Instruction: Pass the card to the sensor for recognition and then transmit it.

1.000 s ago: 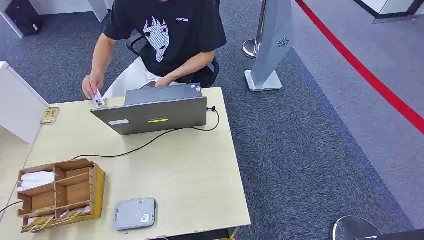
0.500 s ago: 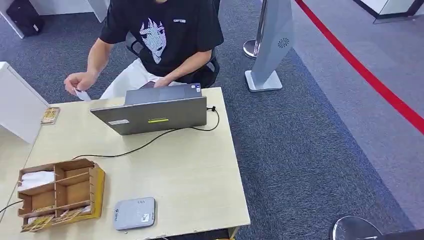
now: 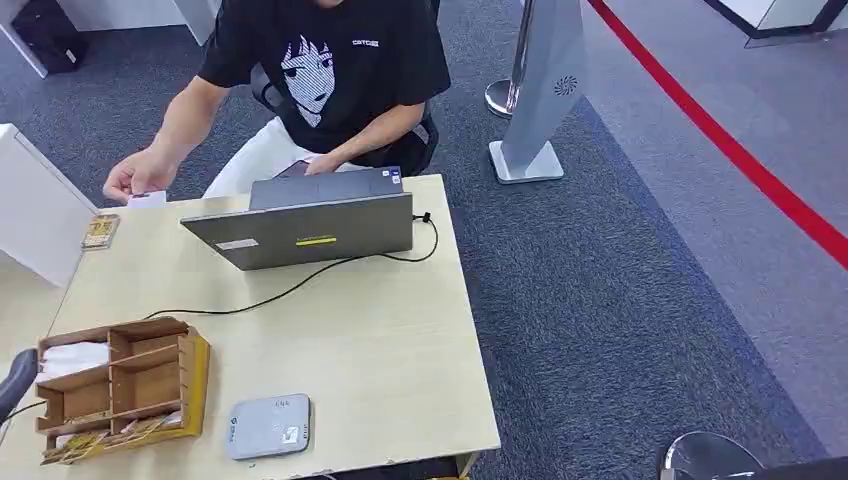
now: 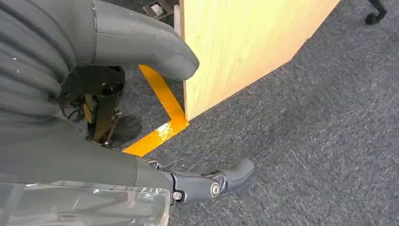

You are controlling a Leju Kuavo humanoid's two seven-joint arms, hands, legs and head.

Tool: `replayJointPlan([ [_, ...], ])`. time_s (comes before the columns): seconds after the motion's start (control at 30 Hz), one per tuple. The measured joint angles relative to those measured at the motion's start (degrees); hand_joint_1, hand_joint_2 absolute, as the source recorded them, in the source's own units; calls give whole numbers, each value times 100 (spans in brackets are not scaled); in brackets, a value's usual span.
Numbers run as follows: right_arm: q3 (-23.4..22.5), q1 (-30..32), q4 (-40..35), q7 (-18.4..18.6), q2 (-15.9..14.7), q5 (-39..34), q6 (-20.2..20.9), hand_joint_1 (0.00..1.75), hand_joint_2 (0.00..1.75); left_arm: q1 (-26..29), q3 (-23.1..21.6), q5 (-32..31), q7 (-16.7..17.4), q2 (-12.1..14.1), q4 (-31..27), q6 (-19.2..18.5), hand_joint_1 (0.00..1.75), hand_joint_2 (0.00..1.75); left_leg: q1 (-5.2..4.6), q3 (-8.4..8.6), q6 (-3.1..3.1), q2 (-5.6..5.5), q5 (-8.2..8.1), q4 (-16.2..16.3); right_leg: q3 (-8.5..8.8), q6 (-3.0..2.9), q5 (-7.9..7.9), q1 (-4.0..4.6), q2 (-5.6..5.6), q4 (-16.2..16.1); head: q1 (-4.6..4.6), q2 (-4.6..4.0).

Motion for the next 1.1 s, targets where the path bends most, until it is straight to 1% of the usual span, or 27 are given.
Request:
replayJointPlan([
  [0.27,321,-117,125,-127,-55,83,-157,0,175,-839,-704,-957,376,662,160,-310,0,175,3,-3,-8,1,9,0,-5,-1,8,0,2,1,-2,0],
  [0.4,524,-209,201,-207,-107,85,-262,0,175,-1261,-1057,-1470,579,1035,260,-471,0,175,3,-5,-8,2,13,0,-9,1,14,1,4,1,-2,0],
  [0.43,572,-230,218,-216,-122,83,-290,0,175,-1351,-1136,-1588,629,1141,280,-502,175,175,4,-6,-8,2,14,0,-9,1,14,1,4,1,0,0],
  [0.77,1208,-383,402,-383,-352,57,-616,0,175,-2225,-1901,-2871,1121,2117,485,-852,175,175,6,-12,-10,2,19,0,-14,-1,17,1,4,3,0,0],
  [0.97,1674,-447,483,-489,-544,-48,-898,0,175,-2609,-2159,-3692,1475,2722,597,-970,175,175,10,-16,-14,1,25,0,-16,-9,22,3,4,4,-2,0],
  [1.1,2028,-457,505,-555,-684,-153,-1138,0,175,-2660,-2216,-4287,1737,3048,605,-946,175,175,10,-17,-15,1,26,0,-17,-10,23,3,4,5,-2,0],
])
